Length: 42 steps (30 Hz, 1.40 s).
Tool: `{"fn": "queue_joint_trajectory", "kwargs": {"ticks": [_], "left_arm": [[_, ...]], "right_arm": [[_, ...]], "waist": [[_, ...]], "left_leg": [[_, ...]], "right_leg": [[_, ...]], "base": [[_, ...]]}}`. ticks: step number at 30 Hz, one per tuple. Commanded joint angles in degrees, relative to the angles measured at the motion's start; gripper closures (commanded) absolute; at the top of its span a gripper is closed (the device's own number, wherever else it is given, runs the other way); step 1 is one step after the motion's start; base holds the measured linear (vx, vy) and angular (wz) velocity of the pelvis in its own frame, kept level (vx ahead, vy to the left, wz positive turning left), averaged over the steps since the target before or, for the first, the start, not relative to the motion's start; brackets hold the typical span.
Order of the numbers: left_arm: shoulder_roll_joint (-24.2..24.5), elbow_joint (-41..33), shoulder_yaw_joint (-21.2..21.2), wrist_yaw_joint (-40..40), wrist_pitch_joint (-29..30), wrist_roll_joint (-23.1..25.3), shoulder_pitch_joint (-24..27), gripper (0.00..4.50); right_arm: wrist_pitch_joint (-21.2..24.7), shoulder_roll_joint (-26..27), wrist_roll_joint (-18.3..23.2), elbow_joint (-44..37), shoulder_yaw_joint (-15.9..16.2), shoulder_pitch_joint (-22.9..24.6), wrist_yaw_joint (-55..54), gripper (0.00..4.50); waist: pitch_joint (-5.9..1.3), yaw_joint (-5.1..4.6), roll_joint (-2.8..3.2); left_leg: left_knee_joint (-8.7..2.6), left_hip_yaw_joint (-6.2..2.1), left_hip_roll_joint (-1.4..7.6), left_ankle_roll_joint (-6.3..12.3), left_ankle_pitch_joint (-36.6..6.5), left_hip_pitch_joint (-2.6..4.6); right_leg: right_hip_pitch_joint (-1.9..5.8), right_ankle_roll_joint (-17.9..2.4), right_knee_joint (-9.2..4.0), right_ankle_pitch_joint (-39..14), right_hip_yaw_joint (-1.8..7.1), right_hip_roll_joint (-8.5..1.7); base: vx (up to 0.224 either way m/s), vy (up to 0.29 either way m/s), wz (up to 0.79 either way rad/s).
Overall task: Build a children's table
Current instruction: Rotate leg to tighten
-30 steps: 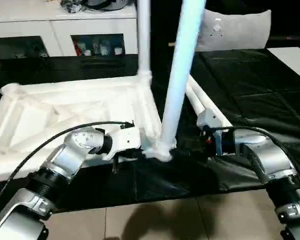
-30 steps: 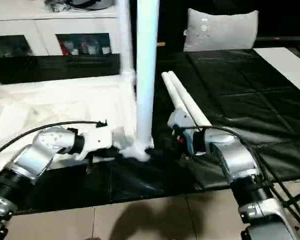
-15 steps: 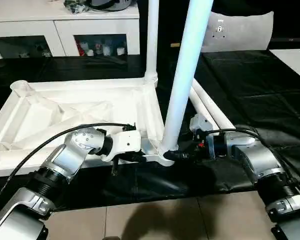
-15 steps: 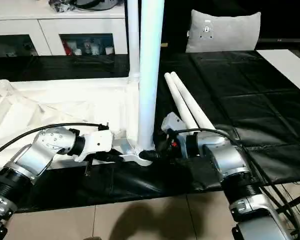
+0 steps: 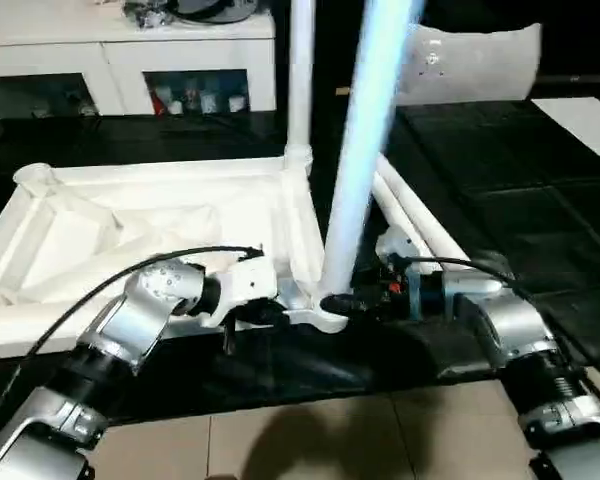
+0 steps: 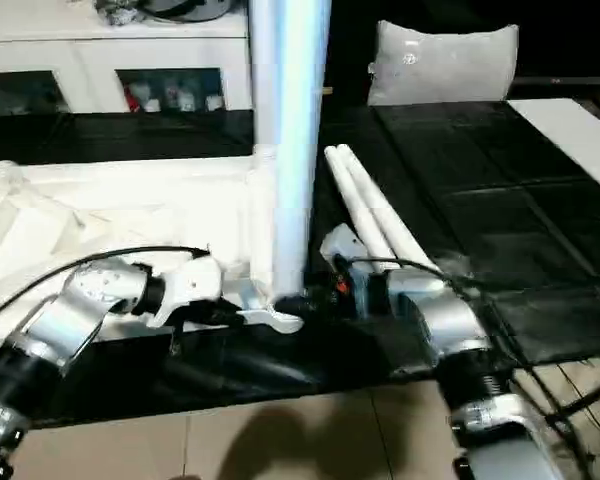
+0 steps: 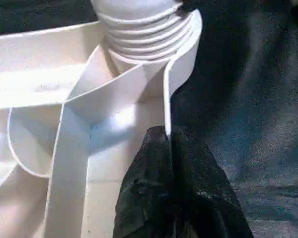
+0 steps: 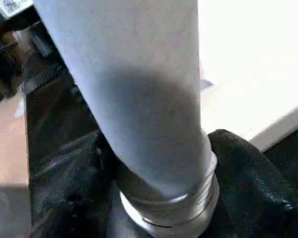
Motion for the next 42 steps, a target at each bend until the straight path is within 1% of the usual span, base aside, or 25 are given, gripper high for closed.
{"fn": "queue_joint_trajectory", "kwargs": {"ticks": [1, 2, 3, 5, 7, 8, 9, 12, 14, 15, 19, 20, 21, 22, 25, 26, 27, 30, 31, 34, 35, 36, 38, 40, 42], "left_arm": [[-4.0, -1.1, -0.2, 5.4, 5.3, -0.6, 1.7, 4.50], [-5.5, -1.3, 0.9, 8.0, 7.6, -0.8, 1.9, 4.50], [-7.5, -1.1, 1.9, 11.6, 10.0, -0.4, 1.8, 4.50], [-10.1, -1.0, 2.9, 15.9, 12.6, 0.3, 1.5, 4.50], [-11.1, -0.9, 3.3, 17.6, 13.6, 0.7, 1.2, 4.50], [-13.8, -1.2, 4.4, 21.4, 16.0, 1.2, 0.3, 4.50], [-14.8, -1.6, 4.8, 22.6, 17.0, 1.2, 0.0, 4.50], [-15.8, -2.3, 4.6, 24.0, 17.8, 1.9, -0.5, 4.50], [-15.2, -2.2, 3.8, 23.9, 16.8, 3.0, -0.4, 4.50], [-14.9, -2.2, 3.6, 23.8, 16.3, 3.4, -0.3, 4.50], [-13.5, -1.8, 3.4, 24.2, 15.4, 4.1, 0.0, 4.50], [-13.0, -1.5, 3.4, 24.0, 14.9, 4.2, 0.0, 4.50], [-12.9, -1.4, 3.3, 24.0, 14.8, 4.2, 0.0, 4.50], [-12.7, -1.3, 3.3, 24.0, 14.7, 4.2, 0.0, 4.50], [-11.2, -0.5, 2.5, 23.0, 13.0, 4.7, -0.2, 4.50], [-10.6, 0.0, 2.3, 22.0, 11.7, 4.7, -0.2, 4.50], [-9.8, 0.7, 2.0, 20.7, 10.6, 4.7, -0.4, 4.50], [-8.2, 1.7, 1.0, 17.8, 7.9, 4.3, -0.6, 4.50], [-7.4, 2.0, 0.4, 16.2, 6.4, 4.3, -0.7, 4.50], [-5.6, 2.7, -1.1, 12.6, 3.2, 4.1, -0.8, 4.50], [-4.9, 2.9, -1.8, 11.1, 2.2, 4.1, -0.9, 4.50], [-4.1, 3.3, -2.4, 9.6, 0.3, 4.0, -1.0, 4.50], [-2.8, 3.9, -3.4, 6.7, -2.7, 3.8, -1.1, 4.50], [-1.7, 4.7, -4.1, 4.1, -5.2, 3.7, -1.4, 4.50], [-0.4, 5.6, -4.8, 0.9, -7.3, 3.7, -2.0, 4.50]], "right_arm": [[3.2, 3.8, -1.4, 1.7, -0.8, -1.2, -9.6, 1.90], [3.8, 5.4, -1.9, 2.7, -1.5, -1.8, -13.2, 1.90], [4.3, 7.5, -2.6, 4.6, -2.4, -2.8, -18.0, 1.91], [4.9, 9.8, -3.5, 7.1, -3.5, -4.1, -23.4, 1.91], [4.9, 10.5, -3.8, 8.2, -4.0, -4.7, -25.3, 1.91], [4.6, 12.0, -4.6, 10.5, -4.9, -5.8, -29.8, 1.91], [4.4, 12.4, -4.8, 11.2, -5.1, -6.1, -31.3, 1.91], [4.2, 12.9, -5.1, 11.3, -5.4, -6.2, -32.7, 1.91], [3.7, 13.2, -5.2, 10.7, -5.7, -5.8, -32.6, 1.91], [3.5, 13.4, -5.0, 10.4, -6.0, -5.7, -32.3, 1.35], [2.9, 12.8, -4.5, 9.8, -6.7, -5.2, -32.2, 1.15], [2.5, 12.4, -4.3, 9.2, -6.9, -4.9, -31.6, 0.86], [2.4, 12.3, -4.2, 9.1, -6.9, -4.8, -31.5, 0.79], [2.2, 11.9, -4.1, 8.8, -6.9, -4.6, -31.1, 0.74], [1.1, 10.2, -3.4, 6.8, -6.9, -3.5, -28.5, 0.43], [0.5, 9.2, -3.1, 5.9, -7.0, -3.0, -27.0, 0.43], [-0.3, 7.8, -2.7, 4.7, -7.0, -2.3, -24.6, 0.31], [-1.5, 5.2, -2.1, 2.0, -6.5, -1.1, -19.6, 0.06], [-2.1, 3.8, -2.2, 1.4, -5.9, -0.8, -17.5, 0.06], [-2.9, 0.7, -2.7, 0.0, -4.3, -0.3, -12.8, 0.06], [-3.2, -0.5, -2.9, -0.3, -3.7, -0.4, -10.9, 0.06], [-3.3, -1.7, -3.1, -0.7, -3.1, -0.5, -8.9, 0.06], [-4.3, -3.7, -3.6, -1.3, -1.9, -0.7, -5.4, 0.06], [-5.7, -5.3, -4.0, -1.6, -0.8, -0.9, -2.2, 0.06], [-7.3, -6.9, -4.0, -1.4, 0.3, -1.3, 1.8, 0.06]], "waist": [[-2.76, -0.48, -0.29], [-2.52, -0.59, -0.42], [-2.67, -1.18, -0.85], [-2.51, -1.98, -0.59], [-2.51, -2.42, -0.65], [-2.57, -2.60, -0.80], [-2.63, -2.67, -0.70], [-2.67, -2.44, -0.76], [-2.84, -2.25, -0.83], [-2.87, -2.24, -0.82], [-2.92, -2.05, -0.80], [-3.00, -1.85, -0.74], [-3.08, -1.80, -0.72], [-3.04, -1.71, -0.70], [-3.40, -1.27, -0.85], [-3.40, -1.16, -0.42], [-3.51, -1.23, -0.71], [-3.32, -1.01, -0.74], [-3.25, -1.02, -0.64], [-3.24, -1.02, -0.71], [-3.27, -0.96, -0.55], [-3.29, -1.03, -0.66], [-3.32, -0.77, -0.35], [-3.37, -0.53, -0.58], [-3.36, -0.13, -0.61]], "left_leg": [[-3.96, 0.31, 2.05, 2.74, -5.3, -0.94], [-4.05, 0.25, 1.86, 2.09, -6.6, -1.02], [-4.21, 0.16, 1.77, 0.44, -8.7, -0.82], [-4.37, -0.02, 1.67, -0.15, -10.1, -0.81], [-4.37, -0.10, 1.54, 0.25, -11.2, -0.81], [-4.31, 0.01, 1.57, 0.69, -11.1, -0.80], [-4.25, 0.06, 1.61, 0.66, -10.9, -0.72], [-4.14, 0.18, 1.55, 1.54, -10.3, -0.66], [-4.11, 0.19, 1.62, 2.39, -8.1, -0.88], [-4.05, 0.21, 1.59, 2.55, -7.7, -0.93], [-3.99, 0.31, 1.60, 2.85, -6.5, -0.93], [-3.97, 0.27, 1.66, 2.83, -6.1, -0.94], [-3.94, 0.25, 1.70, 2.87, -5.6, -0.93], [-3.92, 0.30, 1.74, 3.02, -5.2, -0.94], [-3.54, 0.35, 1.69, 3.88, -2.3, -1.21], [-3.50, 0.31, 1.68, 4.03, -2.0, -1.18], [-3.32, 0.41, 1.60, 4.54, -1.6, -1.32], [-3.40, 0.46, 1.65, 5.08, -3.2, -1.38], [-3.45, 0.48, 1.66, 4.93, -3.9, -1.32], [-3.45, 0.44, 1.72, 4.84, -4.4, -1.29], [-3.40, 0.39, 1.72, 4.86, -4.4, -1.31], [-3.39, 0.44, 1.77, 4.83, -4.2, -1.32], [-3.32, 0.38, 1.74, 5.16, -4.1, -1.29], [-3.28, 0.44, 1.79, 5.24, -4.1, -1.25], [-3.26, 0.52, 1.92, 5.34, -4.3, -1.05]], "right_leg": [[3.39, -12.5, -4.16, -9.7, 3.42, -3.81], [3.38, -11.6, -4.51, -12.8, 3.31, -3.79], [3.35, -9.4, -4.91, -19.0, 3.36, -3.82], [3.05, -8.5, -5.40, -21.9, 3.28, -3.72], [2.94, -7.9, -5.69, -22.6, 3.26, -3.65], [2.80, -7.9, -5.77, -22.0, 3.39, -3.65], [2.69, -8.3, -5.66, -21.2, 3.43, -3.64], [2.60, -9.1, -5.65, -18.8, 3.50, -3.56], [2.80, -9.7, -5.22, -14.7, 3.55, -3.50], [2.88, -9.9, -5.15, -13.9, 3.55, -3.53], [2.93, -10.5, -5.02, -12.6, 3.56, -3.54], [2.97, -10.6, -4.89, -11.7, 3.56, -3.56], [2.98, -10.8, -4.73, -10.8, 3.56, -3.51], [2.93, -11.2, -4.64, -9.5, 3.55, -3.46], [3.12, -12.1, -3.92, -4.1, 3.64, -3.46], [3.06, -12.3, -3.85, -3.4, 3.62, -3.44], [3.12, -12.7, -3.73, -1.9, 3.62, -3.34], [3.17, -12.7, -3.91, -2.7, 3.55, -3.39], [3.12, -12.6, -4.08, -3.9, 3.55, -3.42], [3.12, -12.4, -4.14, -4.9, 3.53, -3.40], [3.16, -12.5, -4.09, -4.6, 3.52, -3.38], [3.18, -12.6, -3.99, -4.2, 3.60, -3.43], [3.14, -13.2, -3.92, -3.5, 3.53, -3.43], [3.15, -13.5, -3.89, -3.1, 3.49, -3.42], [3.03, -13.7, -3.80, -3.3, 3.52, -3.42]], "base": [[0.000, 0.000, 0.00], [0.000, 0.000, 0.00], [0.000, 0.000, 0.00], [0.000, 0.000, 0.00], [0.000, 0.000, 0.00], [0.000, 0.000, 0.00], [0.000, 0.000, 0.00], [0.000, 0.000, 0.00], [0.000, 0.000, 0.00], [0.000, 0.000, 0.00], [0.000, 0.000, 0.00], [0.000, 0.000, 0.00], [0.000, 0.000, 0.00], [0.000, 0.000, 0.00], [0.000, 0.000, 0.00], [0.000, 0.000, 0.00], [0.000, 0.000, 0.00], [0.000, 0.000, 0.00], [0.000, 0.000, 0.00], [0.000, 0.000, 0.00], [0.000, 0.000, 0.00], [0.000, 0.000, 0.00], [0.000, 0.000, 0.00], [0.000, 0.000, 0.00], [0.000, 0.000, 0.00]]}}
